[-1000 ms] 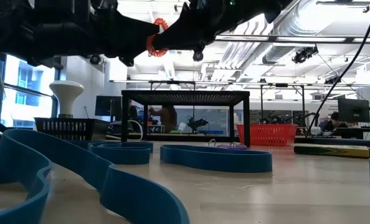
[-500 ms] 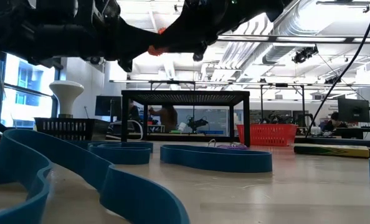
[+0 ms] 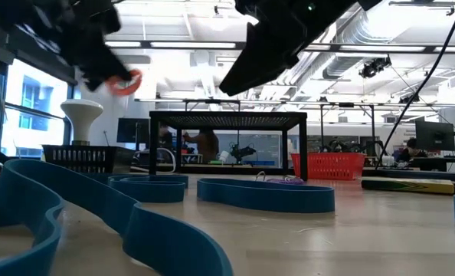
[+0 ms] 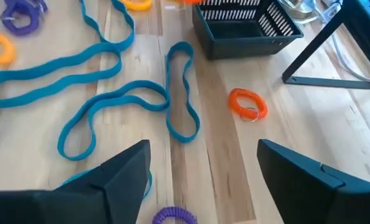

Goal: Pick & Place Office Desk Supplies
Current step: Put the orange spring keychain into the black basket, then put the blue rubber band into the blue basket

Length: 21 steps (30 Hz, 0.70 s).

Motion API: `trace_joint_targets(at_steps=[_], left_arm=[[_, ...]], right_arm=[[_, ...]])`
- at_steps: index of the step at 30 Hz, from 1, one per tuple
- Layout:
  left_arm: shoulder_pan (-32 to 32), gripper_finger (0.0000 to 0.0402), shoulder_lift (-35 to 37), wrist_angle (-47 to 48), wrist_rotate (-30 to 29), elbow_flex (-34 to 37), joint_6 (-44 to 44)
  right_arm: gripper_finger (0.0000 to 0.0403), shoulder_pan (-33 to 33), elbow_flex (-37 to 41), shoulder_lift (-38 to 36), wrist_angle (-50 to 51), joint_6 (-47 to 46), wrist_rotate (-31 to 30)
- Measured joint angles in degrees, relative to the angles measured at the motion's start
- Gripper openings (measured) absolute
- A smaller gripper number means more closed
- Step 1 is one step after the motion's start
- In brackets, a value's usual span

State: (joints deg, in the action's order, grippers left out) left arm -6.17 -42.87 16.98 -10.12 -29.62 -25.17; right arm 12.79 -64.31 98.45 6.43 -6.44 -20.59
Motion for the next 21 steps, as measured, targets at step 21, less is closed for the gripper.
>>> trace_joint_targets(at_steps=[21], left_arm=[[9.99,0.0092,-10.68,27.40,-10.37,-4.34,-13.86]], right_arm=[[0.0258,-0.03,0.00,0.00,-1.94,-1.37,0.14]])
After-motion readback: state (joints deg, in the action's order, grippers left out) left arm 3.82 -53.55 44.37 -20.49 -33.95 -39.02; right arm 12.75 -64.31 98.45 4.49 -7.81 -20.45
